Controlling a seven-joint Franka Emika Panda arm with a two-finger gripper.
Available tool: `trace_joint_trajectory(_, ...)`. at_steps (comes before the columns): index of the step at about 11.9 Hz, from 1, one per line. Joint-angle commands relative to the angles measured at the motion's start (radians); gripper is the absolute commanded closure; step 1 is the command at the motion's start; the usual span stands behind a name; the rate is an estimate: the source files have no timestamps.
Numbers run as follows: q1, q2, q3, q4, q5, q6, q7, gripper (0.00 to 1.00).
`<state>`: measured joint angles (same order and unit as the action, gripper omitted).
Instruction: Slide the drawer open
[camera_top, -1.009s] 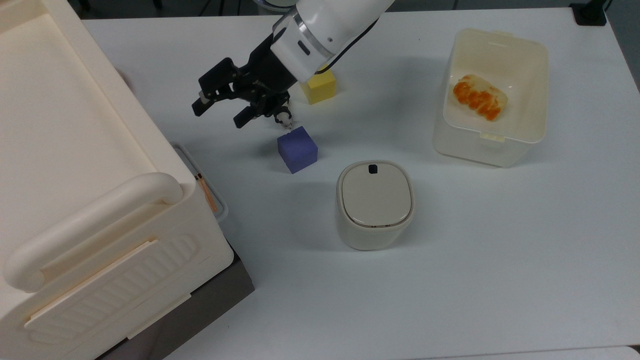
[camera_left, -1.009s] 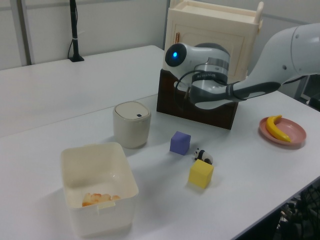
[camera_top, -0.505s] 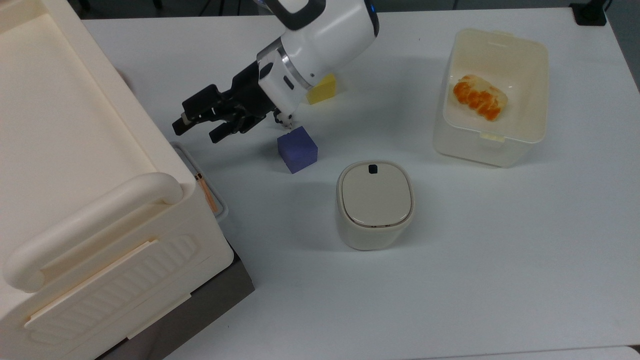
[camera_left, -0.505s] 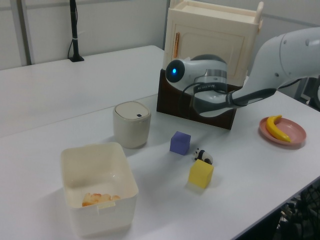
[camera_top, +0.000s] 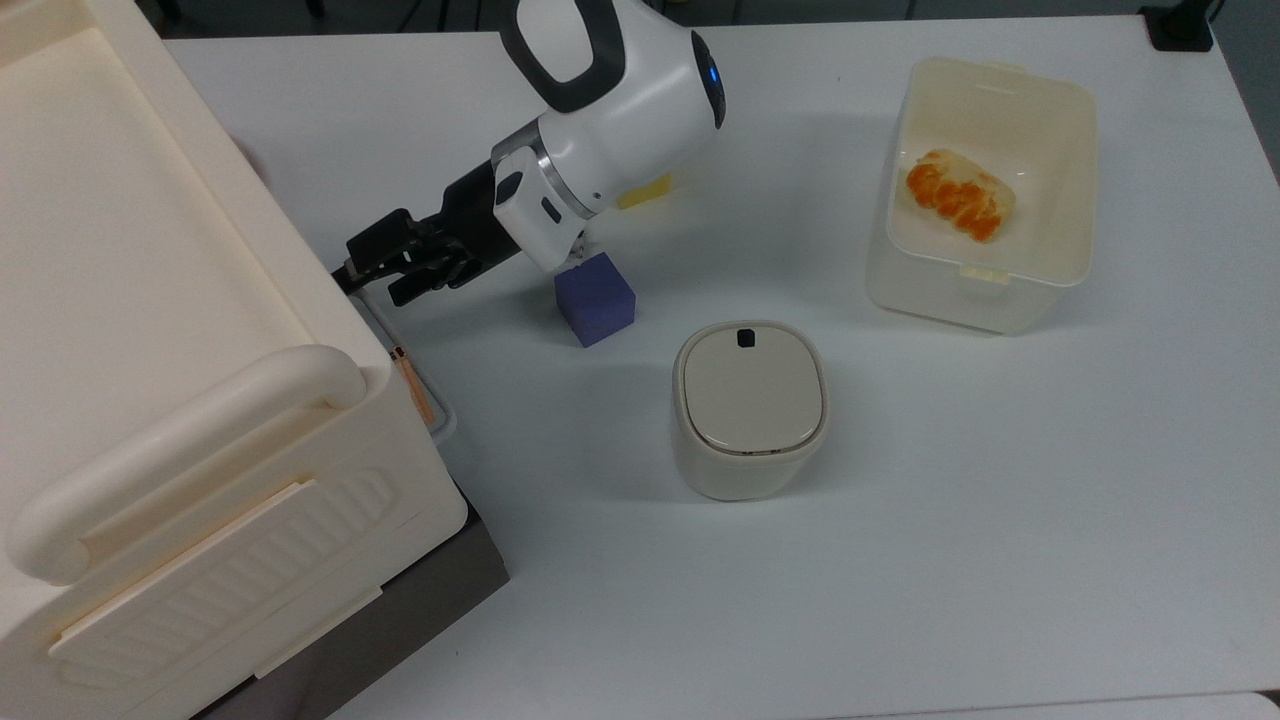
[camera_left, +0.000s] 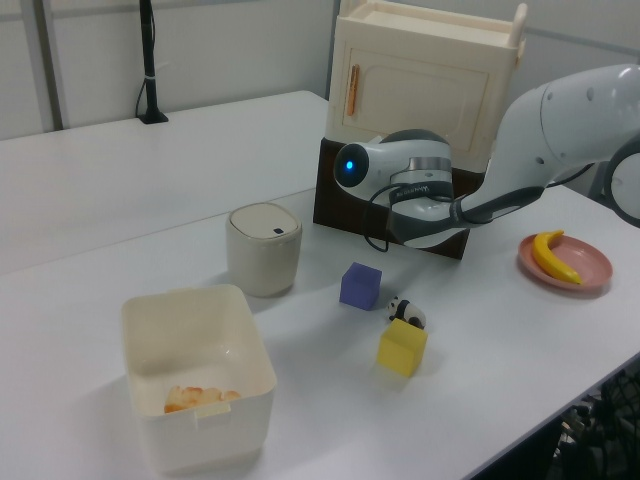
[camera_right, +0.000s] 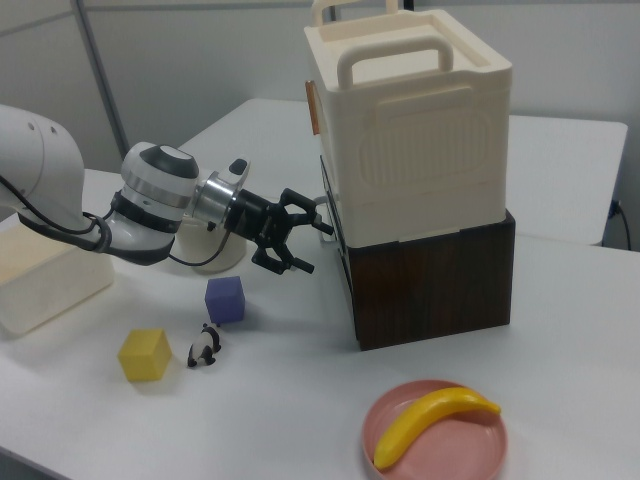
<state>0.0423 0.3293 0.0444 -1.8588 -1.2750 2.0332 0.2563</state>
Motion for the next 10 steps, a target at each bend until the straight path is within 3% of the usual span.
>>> trace_joint_trajectory(1, -0.009, -0.004, -0.001, 0.020, -0.018, 0.025, 0.009, 0.17)
trace_joint_trajectory(6, -0.007, -0.016, -0.001, 0.021, -0.015, 0.024, 0.011, 0.28)
trace_joint_trajectory(10, 0.002, -0.016, -0.001, 0.021, -0.010, 0.018, 0.011, 0.49)
